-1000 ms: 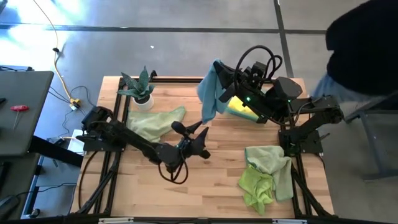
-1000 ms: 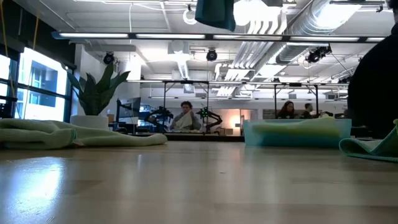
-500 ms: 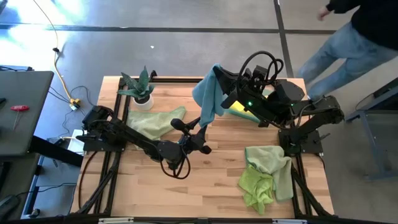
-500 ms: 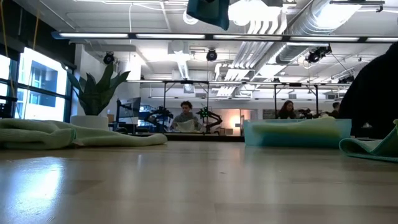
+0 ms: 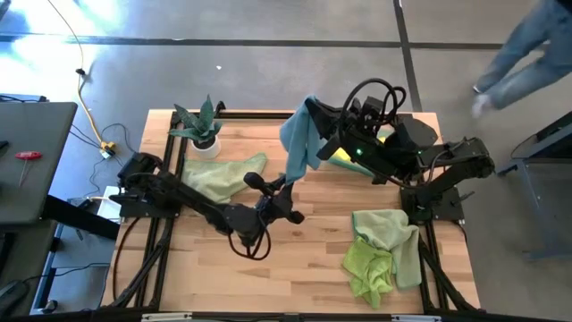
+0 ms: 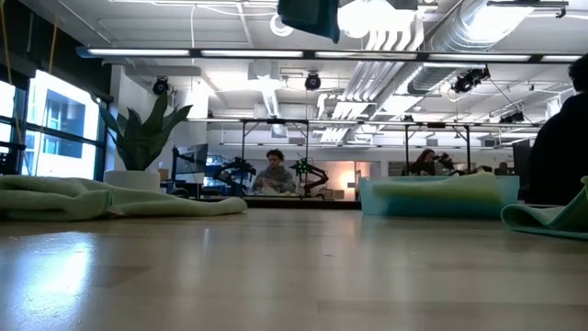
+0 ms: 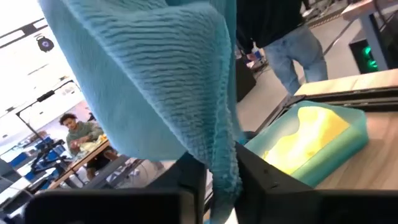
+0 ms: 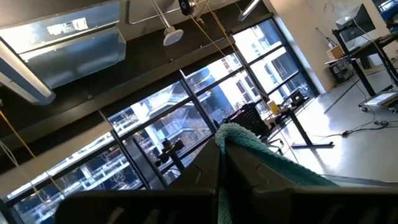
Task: Fold microfiber towels
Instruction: Fold the blue microfiber cloth
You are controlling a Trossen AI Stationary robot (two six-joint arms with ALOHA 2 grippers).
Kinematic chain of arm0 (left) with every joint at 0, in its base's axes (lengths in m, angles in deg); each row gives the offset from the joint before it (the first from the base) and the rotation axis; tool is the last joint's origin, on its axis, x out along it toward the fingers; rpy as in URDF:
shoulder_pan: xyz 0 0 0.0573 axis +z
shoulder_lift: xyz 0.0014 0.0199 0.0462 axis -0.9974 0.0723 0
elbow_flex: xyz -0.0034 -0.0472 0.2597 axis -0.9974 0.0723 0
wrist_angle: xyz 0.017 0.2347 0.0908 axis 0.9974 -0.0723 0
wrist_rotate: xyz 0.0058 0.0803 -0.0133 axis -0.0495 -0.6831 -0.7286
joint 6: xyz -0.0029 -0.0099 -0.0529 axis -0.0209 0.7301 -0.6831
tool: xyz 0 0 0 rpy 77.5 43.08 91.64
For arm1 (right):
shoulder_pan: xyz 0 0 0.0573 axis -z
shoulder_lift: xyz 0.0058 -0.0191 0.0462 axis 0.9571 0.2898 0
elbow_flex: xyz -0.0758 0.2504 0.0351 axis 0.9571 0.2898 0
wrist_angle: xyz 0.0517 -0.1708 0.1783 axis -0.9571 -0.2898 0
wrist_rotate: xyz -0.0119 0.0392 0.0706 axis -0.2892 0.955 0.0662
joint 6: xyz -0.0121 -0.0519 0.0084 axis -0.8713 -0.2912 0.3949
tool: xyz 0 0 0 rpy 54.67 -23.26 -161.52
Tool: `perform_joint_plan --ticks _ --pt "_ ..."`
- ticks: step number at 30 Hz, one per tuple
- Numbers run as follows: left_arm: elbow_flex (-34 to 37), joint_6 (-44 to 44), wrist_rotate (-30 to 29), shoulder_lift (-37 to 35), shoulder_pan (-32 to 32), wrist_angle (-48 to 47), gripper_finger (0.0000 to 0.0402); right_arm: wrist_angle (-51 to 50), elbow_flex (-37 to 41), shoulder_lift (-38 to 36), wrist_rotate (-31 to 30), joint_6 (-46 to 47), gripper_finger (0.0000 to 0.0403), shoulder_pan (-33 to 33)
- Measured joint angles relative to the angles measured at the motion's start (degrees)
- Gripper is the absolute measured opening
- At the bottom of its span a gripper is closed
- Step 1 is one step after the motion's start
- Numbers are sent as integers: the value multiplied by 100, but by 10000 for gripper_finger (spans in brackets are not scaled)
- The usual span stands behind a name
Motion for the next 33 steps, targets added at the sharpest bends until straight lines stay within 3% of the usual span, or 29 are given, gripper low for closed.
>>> perform_joint_plan --ticks 6,15,25,33 --pt "-224 448 0 0 -134 -3 12 -246 0 -4 -2 -215 0 0" --pt "-319 402 35 0 -168 -1 12 -280 0 -4 -1 -186 0 0" --pt "-319 1004 -1094 0 -171 -8 30 -284 0 -4 -2 -192 0 2" --pt "-413 1069 -659 0 -331 -47 3 -1045 2 -9 -34 -190 1 2"
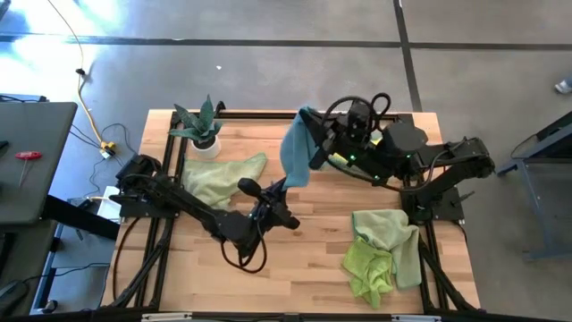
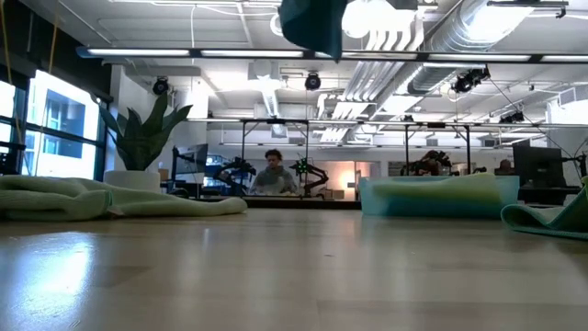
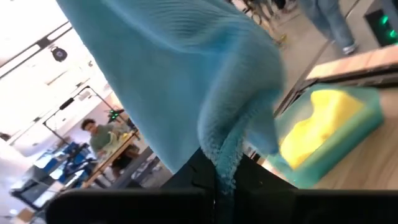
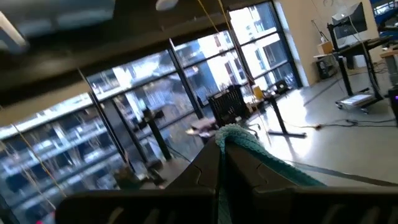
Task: Fold microfiber towels
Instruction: Fold the blue microfiber cloth
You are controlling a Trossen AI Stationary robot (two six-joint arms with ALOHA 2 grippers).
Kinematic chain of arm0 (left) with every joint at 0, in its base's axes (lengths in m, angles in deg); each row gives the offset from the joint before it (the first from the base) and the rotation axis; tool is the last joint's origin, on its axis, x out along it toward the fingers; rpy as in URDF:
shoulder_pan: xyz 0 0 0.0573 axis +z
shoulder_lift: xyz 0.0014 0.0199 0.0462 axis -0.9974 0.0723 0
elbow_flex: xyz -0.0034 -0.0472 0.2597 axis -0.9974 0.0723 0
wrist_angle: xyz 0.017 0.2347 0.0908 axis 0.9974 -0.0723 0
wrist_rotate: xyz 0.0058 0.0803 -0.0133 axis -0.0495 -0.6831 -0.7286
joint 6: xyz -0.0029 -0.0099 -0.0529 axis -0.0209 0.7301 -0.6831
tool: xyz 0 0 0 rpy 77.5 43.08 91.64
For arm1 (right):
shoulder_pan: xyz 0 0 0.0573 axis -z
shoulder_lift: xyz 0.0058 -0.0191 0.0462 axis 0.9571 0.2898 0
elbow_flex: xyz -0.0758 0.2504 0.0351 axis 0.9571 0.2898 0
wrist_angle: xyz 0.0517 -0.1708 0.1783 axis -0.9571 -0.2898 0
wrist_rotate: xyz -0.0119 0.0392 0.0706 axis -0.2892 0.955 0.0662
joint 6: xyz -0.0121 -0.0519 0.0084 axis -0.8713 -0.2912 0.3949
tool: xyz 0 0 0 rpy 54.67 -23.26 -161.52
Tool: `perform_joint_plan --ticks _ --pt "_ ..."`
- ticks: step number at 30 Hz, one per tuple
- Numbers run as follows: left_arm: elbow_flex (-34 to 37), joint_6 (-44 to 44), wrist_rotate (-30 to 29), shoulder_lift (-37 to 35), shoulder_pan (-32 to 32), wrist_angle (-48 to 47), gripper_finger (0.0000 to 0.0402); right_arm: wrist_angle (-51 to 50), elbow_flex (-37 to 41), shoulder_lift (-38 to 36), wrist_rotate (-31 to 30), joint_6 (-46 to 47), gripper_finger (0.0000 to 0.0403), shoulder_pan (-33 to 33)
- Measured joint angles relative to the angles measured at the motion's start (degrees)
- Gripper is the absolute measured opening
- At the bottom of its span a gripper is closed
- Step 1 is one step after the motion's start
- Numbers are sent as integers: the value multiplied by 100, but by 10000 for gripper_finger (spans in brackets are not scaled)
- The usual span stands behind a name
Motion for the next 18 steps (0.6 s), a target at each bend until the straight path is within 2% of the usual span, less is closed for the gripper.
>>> perform_joint_plan --ticks 7,10,13,18 --pt "-317 46 219 -2 -41 -93 1 -1366 0 -131 36 25 1 0" --pt "-317 -167 191 -2 -57 -310 0 -2145 0 -279 229 356 9 0" --pt "-317 -362 170 -2 -118 -413 0 -2903 0 -471 478 718 39 4" --pt "-317 -907 306 -2 -186 -512 0 -4018 0 -790 495 1061 122 4"
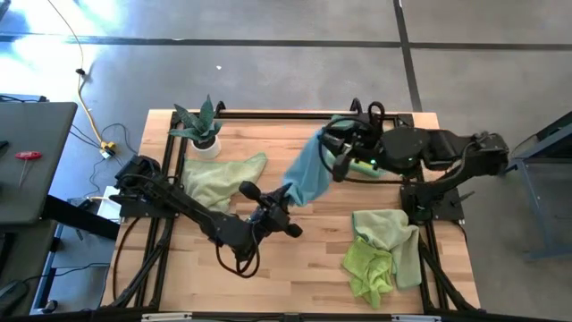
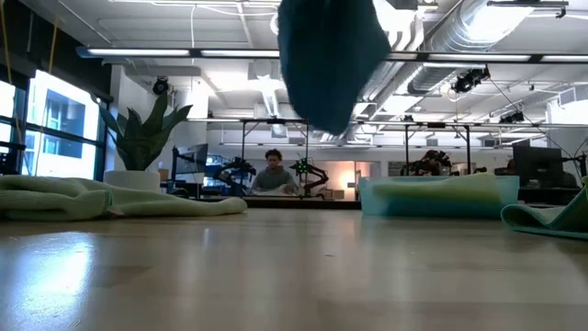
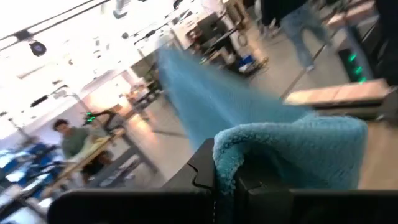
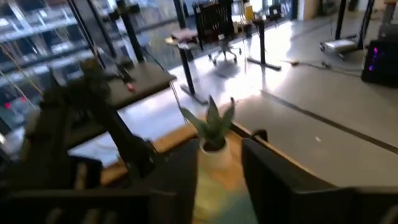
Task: Fold microfiber towels
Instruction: Fold the blue microfiber cloth
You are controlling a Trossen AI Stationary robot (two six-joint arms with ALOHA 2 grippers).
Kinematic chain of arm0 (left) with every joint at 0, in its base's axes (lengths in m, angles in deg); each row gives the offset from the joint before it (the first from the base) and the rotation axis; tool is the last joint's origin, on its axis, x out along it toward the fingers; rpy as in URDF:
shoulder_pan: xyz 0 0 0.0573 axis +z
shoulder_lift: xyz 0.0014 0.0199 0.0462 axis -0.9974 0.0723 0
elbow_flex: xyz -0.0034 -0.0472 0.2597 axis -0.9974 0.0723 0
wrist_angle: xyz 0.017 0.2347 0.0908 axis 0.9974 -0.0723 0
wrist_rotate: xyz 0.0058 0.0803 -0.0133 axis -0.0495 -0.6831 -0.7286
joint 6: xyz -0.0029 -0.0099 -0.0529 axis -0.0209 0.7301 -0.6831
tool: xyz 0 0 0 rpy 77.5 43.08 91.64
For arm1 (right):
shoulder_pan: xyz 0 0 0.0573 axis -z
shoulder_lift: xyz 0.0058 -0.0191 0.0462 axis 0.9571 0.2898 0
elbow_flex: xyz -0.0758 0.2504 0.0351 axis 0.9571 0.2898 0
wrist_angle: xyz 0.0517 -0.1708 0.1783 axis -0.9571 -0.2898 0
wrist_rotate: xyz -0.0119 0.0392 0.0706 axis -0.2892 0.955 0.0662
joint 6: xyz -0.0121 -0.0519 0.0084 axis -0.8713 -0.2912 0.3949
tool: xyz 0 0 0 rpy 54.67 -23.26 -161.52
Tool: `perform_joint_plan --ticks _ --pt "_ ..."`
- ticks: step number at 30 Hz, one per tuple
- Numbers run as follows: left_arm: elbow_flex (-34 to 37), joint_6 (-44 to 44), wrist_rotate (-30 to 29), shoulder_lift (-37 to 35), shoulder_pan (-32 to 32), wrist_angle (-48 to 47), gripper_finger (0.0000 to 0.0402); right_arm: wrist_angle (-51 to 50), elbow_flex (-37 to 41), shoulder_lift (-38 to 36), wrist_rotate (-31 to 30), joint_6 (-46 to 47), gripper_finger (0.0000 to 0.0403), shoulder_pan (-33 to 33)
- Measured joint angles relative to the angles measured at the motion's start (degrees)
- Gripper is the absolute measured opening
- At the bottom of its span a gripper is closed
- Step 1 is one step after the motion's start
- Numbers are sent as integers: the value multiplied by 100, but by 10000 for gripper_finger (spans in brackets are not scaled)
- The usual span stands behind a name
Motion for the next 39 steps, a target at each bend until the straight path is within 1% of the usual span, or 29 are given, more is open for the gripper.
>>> perform_joint_plan --ticks 2,4,7,11,14,19,21,22,26,30,33,39 --pt "0 -295 266 0 -1 -106 0 -460 0 -128 63 10 154 0" --pt "0 -747 672 0 1 -406 0 -979 0 -230 134 51 180 2" --pt "0 -1788 1482 0 37 -1080 0 -1739 0 -308 121 381 200 2" --pt "2 -3798 2744 0 200 -2147 0 -2822 0 -322 158 1083 204 11" --pt "-12 -5166 3496 0 451 -2824 0 -3373 86 -301 441 1674 204 10" --pt "-456 -7205 5108 0 1054 -4455 0 -3452 572 -292 912 1924 204 -223" --pt "-523 -7837 5591 -2 1291 -4952 0 -3450 831 -292 1031 1999 204 -338" --pt "-527 -8086 5715 0 1395 -5129 0 -3418 976 -292 1030 2062 204 -398" --pt "-540 -8746 5844 0 1717 -5620 0 -3140 1559 -290 969 2352 204 -602" --pt "-540 -9331 6525 0 2070 -6153 0 -2257 2257 -290 909 2584 204 -705" --pt "-540 -9424 6773 0 2227 -6375 0 -1380 2838 -290 892 2827 204 -723" --pt "-540 -9222 6919 0 2432 -6404 0 572 3973 -290 940 3332 204 -790"
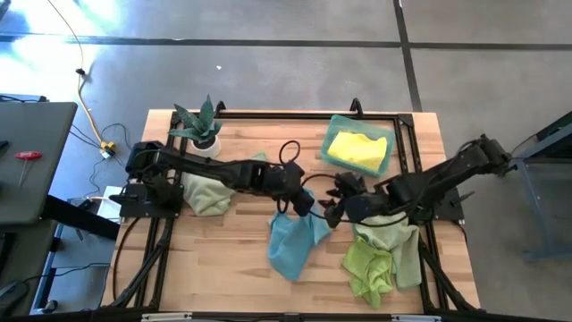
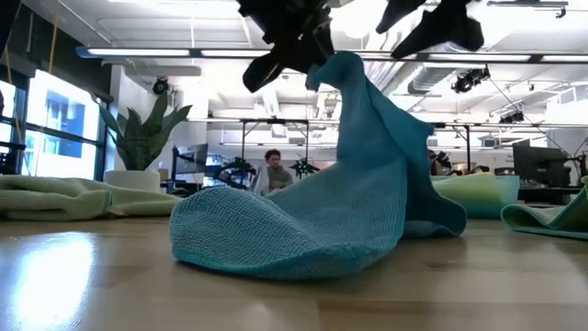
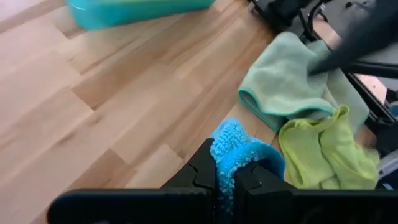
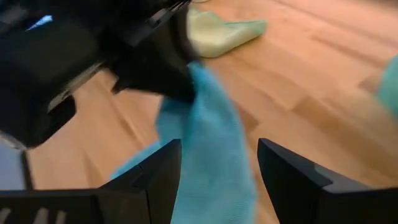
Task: Fold microfiber towels
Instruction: Fold the blue microfiber cloth
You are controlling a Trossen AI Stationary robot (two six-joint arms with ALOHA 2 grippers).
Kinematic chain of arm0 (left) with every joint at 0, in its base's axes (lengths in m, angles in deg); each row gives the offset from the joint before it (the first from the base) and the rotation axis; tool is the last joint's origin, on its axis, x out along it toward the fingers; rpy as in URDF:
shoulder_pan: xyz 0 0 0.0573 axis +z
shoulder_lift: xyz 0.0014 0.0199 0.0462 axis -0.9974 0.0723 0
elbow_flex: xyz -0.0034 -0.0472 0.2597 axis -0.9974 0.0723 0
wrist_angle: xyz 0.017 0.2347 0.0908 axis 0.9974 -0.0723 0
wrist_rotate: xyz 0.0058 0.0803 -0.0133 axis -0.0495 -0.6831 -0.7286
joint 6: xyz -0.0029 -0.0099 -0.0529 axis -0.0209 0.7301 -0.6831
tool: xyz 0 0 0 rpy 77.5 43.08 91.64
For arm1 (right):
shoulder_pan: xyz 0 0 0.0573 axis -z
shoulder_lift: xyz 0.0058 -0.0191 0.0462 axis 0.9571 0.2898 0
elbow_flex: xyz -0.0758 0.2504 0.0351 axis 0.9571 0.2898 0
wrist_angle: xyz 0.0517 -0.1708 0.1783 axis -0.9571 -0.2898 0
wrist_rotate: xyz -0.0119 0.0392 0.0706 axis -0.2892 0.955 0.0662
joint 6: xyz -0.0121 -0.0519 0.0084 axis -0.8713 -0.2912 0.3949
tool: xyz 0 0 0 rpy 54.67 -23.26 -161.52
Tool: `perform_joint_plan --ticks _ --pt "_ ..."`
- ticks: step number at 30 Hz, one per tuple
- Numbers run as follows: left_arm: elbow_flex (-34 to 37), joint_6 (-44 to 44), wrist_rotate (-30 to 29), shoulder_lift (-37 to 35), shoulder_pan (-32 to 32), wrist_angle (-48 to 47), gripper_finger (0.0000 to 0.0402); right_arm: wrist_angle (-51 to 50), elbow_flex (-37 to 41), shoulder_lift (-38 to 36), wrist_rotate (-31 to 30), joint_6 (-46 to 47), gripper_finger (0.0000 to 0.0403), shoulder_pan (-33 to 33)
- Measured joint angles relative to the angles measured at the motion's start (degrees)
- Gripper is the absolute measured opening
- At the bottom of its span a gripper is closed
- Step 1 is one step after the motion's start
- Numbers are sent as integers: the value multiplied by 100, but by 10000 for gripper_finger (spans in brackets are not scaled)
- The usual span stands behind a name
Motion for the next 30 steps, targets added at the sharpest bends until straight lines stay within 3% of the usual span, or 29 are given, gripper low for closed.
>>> perform_joint_plan --ticks 5,14,20,30 --pt "0 191 87 0 257 -143 0 785 498 0 -21 394 204 -301" --pt "0 599 439 0 478 -150 0 968 626 664 -654 1753 204 -823" --pt "0 769 674 0 516 -96 0 1118 511 1336 -393 2035 204 -828" --pt "2 817 813 0 571 -5 0 947 449 1707 -330 2235 204 -823"
